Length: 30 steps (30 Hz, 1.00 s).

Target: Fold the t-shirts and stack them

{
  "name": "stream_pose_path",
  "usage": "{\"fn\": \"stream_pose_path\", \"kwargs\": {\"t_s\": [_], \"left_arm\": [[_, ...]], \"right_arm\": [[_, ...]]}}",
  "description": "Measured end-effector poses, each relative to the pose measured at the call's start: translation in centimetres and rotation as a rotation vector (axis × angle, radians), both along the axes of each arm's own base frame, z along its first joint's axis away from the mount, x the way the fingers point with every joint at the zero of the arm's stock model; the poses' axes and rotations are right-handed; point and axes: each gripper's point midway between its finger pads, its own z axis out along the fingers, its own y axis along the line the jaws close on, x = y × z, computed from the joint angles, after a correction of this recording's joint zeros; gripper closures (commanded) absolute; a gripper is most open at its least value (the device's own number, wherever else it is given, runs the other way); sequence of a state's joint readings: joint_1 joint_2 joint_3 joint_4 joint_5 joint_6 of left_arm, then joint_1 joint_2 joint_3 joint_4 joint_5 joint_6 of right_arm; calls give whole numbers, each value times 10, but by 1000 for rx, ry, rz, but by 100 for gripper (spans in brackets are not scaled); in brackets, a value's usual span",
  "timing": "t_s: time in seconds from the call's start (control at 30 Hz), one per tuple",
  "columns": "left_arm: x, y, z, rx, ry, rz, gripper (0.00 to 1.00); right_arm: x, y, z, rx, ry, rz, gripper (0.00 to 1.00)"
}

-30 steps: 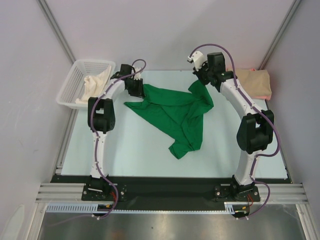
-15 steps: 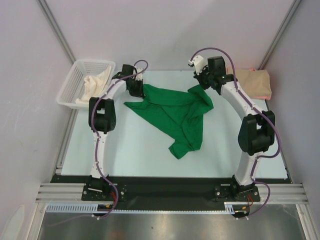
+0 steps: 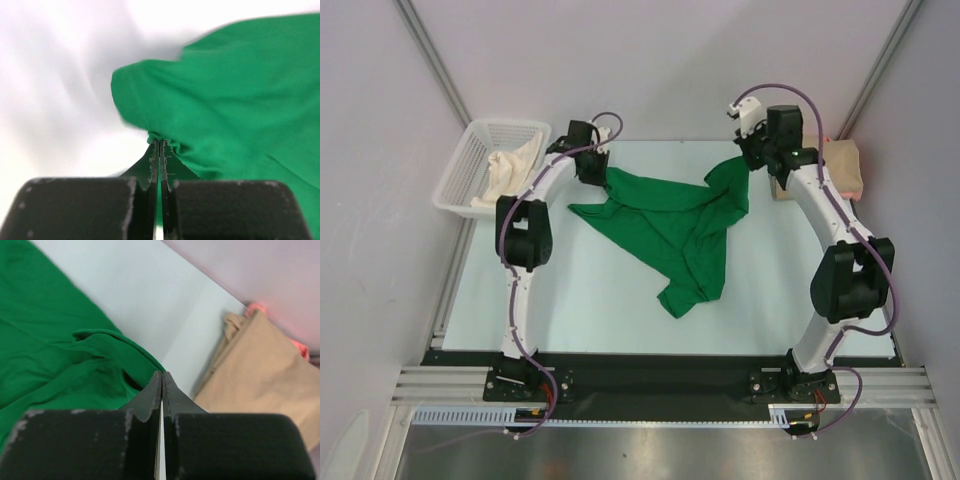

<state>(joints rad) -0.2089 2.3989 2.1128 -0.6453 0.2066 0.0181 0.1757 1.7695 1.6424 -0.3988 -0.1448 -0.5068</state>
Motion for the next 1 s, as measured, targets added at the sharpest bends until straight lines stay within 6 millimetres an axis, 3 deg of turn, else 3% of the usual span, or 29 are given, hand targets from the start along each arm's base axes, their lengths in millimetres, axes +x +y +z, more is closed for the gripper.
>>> {"fn": "stream_pose_path", "kwargs": {"t_s": [0.1, 0.27, 0.37, 0.47, 0.57, 0.8, 0.9, 1.0], "left_arm": [[-7, -10, 49, 28, -83, -15, 100], [-29, -20, 184, 54, -347, -19, 100], [-54, -6, 267, 53, -511, 7, 100], [-78, 14, 326, 51, -630, 43, 99], [-97, 28, 360, 55, -704, 54, 100], [-123, 37, 403, 94, -751, 16, 100], [-136, 41, 433, 88, -816, 15, 99], [-156, 47, 460, 80, -885, 17, 99]], "right_arm": [[1, -23, 15, 17, -26, -58, 100], [-14, -32, 69, 35, -132, -78, 100], [-32, -35, 111, 43, -218, -81, 100], [-53, -41, 155, 59, -308, -101, 100], [-70, -48, 198, 72, -397, -131, 100], [-112, -68, 269, 94, -542, -214, 100], [-137, -76, 303, 105, -617, -236, 100], [-174, -83, 343, 113, -730, -247, 100]]}}
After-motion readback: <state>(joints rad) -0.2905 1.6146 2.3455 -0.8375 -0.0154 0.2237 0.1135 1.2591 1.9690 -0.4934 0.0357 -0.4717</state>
